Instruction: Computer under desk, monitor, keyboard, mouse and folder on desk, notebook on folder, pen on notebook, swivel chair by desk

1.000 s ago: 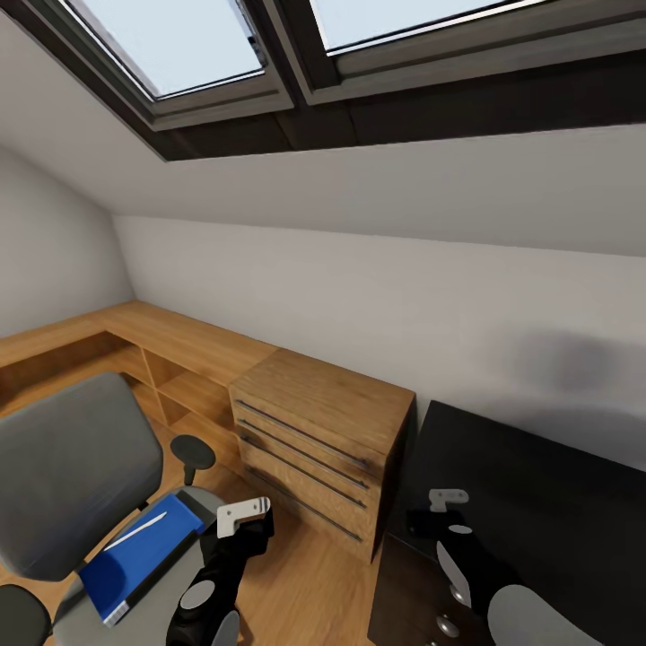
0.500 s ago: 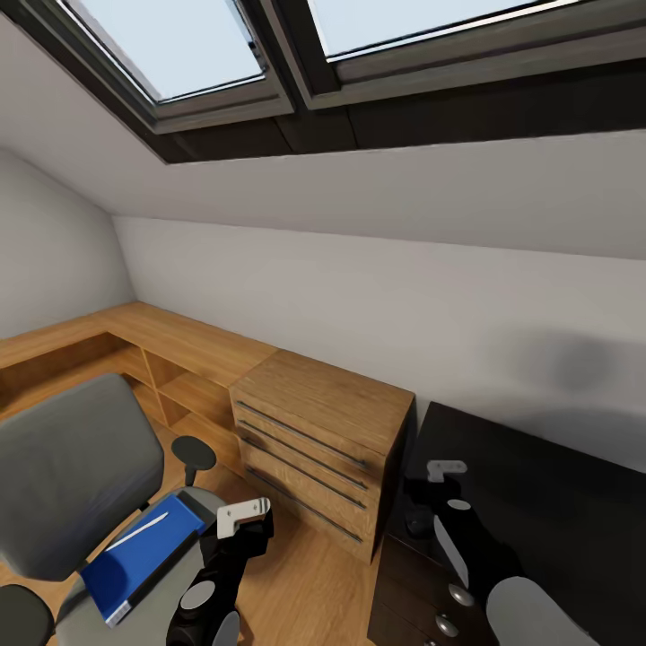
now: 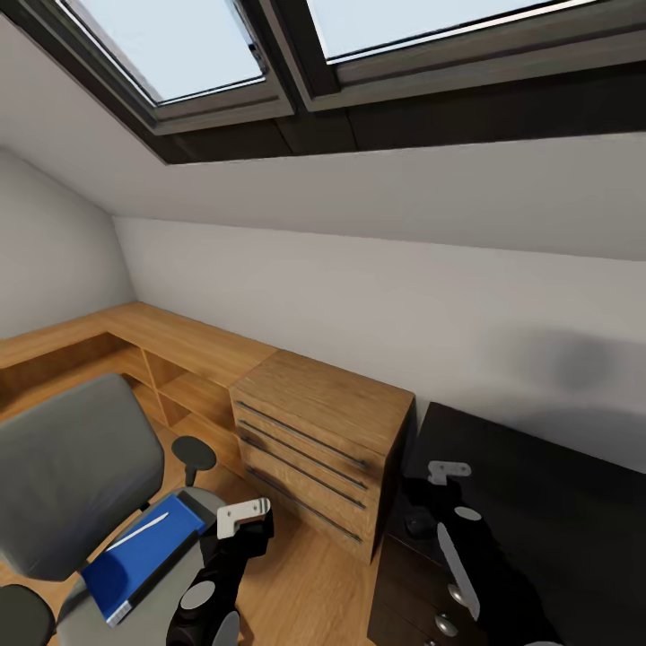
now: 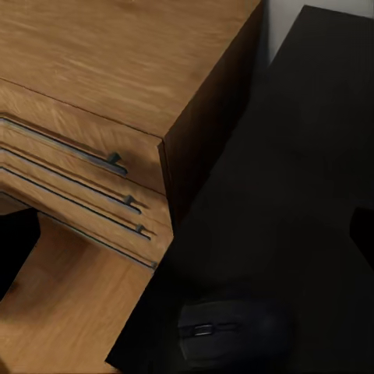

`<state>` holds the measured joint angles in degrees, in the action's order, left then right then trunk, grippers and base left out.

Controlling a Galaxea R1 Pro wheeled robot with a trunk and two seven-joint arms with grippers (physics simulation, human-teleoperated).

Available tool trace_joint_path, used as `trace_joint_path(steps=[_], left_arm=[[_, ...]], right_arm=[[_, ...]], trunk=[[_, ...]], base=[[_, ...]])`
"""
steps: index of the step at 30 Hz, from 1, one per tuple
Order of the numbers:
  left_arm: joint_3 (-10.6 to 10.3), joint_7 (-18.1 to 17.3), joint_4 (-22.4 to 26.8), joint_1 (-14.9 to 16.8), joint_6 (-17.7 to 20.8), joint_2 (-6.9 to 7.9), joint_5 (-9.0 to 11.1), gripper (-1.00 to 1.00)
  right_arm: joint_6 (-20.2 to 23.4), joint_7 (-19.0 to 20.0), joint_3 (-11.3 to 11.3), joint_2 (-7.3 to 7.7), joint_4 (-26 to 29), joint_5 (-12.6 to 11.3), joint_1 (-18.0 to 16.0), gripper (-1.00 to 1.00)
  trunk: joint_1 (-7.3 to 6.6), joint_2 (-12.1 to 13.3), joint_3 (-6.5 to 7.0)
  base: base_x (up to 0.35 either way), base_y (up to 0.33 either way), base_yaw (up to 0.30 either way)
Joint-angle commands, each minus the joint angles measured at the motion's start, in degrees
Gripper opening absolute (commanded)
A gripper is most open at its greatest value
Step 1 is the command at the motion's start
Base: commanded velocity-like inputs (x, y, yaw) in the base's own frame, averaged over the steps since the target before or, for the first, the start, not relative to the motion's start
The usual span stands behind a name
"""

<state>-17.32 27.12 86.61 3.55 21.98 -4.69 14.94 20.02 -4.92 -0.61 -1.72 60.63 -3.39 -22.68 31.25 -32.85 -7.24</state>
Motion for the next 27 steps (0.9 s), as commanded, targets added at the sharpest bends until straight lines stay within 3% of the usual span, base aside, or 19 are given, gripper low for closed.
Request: trace_joint_path(steps=[1,6,20,27], left_arm=[[-0.1,0.5,-0.1,0.1,0.1,0.03,0.5,1.00],[-0.1,0.5,-0.1,0.1,0.1,0.03,0.5,1.00],[-0.1,0.5,-0.1,0.1,0.1,0.03,0.5,1.00],[-0.1,0.5,-0.1,0.1,0.1,0.03,0.5,1.00]], right_arm=[[0.7,-0.4,0.1,-0.09,1.8,-0.8,0.3,1.00],[0.7,-0.4,0.1,-0.12,2.0,-0.8,0.4,1.00],[0.6,-0.5,0.2,-0.12,1.9,-0.8,0.4,1.00],[0.6,-0.5,0.2,-0.12,1.9,-0.8,0.4,1.00]], trunk=[[0.03,-0.1,-0.11],[0.03,-0.1,-0.11],[0.03,-0.1,-0.11],[0.03,-0.1,-0.11]], base=[[-0.313,0.083,0.000],[-0.325,0.085,-0.110],[-0.333,0.016,-0.250],[-0.335,0.000,-0.054]])
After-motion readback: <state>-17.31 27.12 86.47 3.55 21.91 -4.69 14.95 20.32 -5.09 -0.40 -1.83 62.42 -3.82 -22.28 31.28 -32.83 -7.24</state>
